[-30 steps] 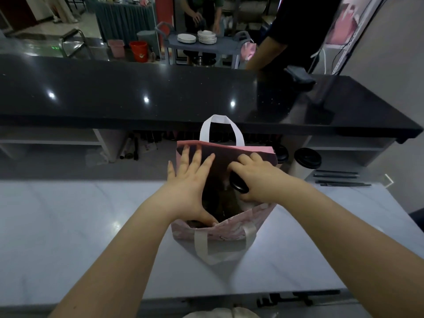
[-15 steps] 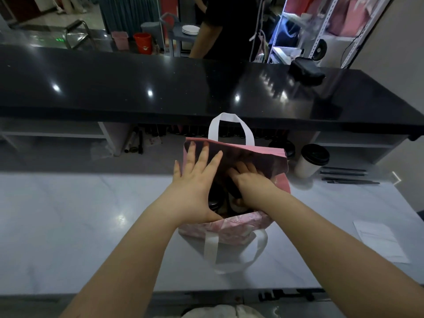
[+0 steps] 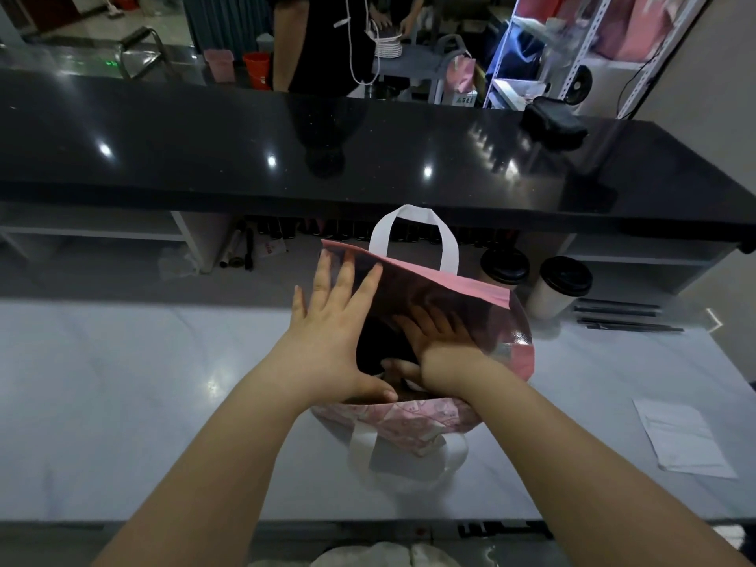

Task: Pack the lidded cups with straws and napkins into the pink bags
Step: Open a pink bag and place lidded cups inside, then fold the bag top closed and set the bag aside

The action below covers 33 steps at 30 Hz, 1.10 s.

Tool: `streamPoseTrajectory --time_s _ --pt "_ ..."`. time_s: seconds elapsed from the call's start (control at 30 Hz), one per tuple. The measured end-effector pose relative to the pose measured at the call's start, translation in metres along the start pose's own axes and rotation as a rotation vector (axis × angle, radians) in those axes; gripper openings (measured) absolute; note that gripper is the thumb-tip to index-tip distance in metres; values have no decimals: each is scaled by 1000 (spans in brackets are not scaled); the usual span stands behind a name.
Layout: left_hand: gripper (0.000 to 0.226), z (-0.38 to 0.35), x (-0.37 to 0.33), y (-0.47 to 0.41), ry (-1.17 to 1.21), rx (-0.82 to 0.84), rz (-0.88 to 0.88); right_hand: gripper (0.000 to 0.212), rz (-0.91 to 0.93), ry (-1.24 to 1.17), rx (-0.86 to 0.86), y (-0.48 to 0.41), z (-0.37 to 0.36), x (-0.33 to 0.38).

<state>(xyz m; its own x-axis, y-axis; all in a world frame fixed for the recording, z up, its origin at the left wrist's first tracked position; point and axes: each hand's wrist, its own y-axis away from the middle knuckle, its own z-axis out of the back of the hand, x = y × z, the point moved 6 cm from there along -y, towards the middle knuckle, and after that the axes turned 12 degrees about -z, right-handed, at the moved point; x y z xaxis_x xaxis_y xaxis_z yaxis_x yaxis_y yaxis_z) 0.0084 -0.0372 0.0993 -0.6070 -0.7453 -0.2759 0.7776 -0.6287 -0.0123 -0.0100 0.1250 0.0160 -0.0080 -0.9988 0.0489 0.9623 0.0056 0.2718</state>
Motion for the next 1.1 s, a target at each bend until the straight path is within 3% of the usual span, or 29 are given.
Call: streamPoseTrajectory --time_s 0.2,0.4,0.5,0.63,0.73,0.83,0.9,1.0,1.1 --pt "141 0 -2 1 49 -40 12 69 -28 -29 -21 -1 -14 -5" --pt "115 6 6 5 106 -96 26 66 1 -65 23 8 28 4" --pt "103 12 11 8 220 -184 16 49 126 -145 -213 32 80 8" --pt "82 18 22 16 492 -367 36 24 274 -544 -634 81 122 -21" --pt "66 16 34 25 746 -523 18 35 228 -795 -787 96 106 -60" --pt "62 7 40 39 983 -666 -27 54 92 -1163 -693 91 68 -89" --pt "61 3 45 48 1098 -792 -41 59 112 -1408 -569 85 47 -92" --pt "66 -2 52 54 1179 -910 -5 80 174 -1545 -450 79 31 -89" --pt "69 -5 52 51 1164 -914 7 96 200 -1591 -299 74 23 -85"
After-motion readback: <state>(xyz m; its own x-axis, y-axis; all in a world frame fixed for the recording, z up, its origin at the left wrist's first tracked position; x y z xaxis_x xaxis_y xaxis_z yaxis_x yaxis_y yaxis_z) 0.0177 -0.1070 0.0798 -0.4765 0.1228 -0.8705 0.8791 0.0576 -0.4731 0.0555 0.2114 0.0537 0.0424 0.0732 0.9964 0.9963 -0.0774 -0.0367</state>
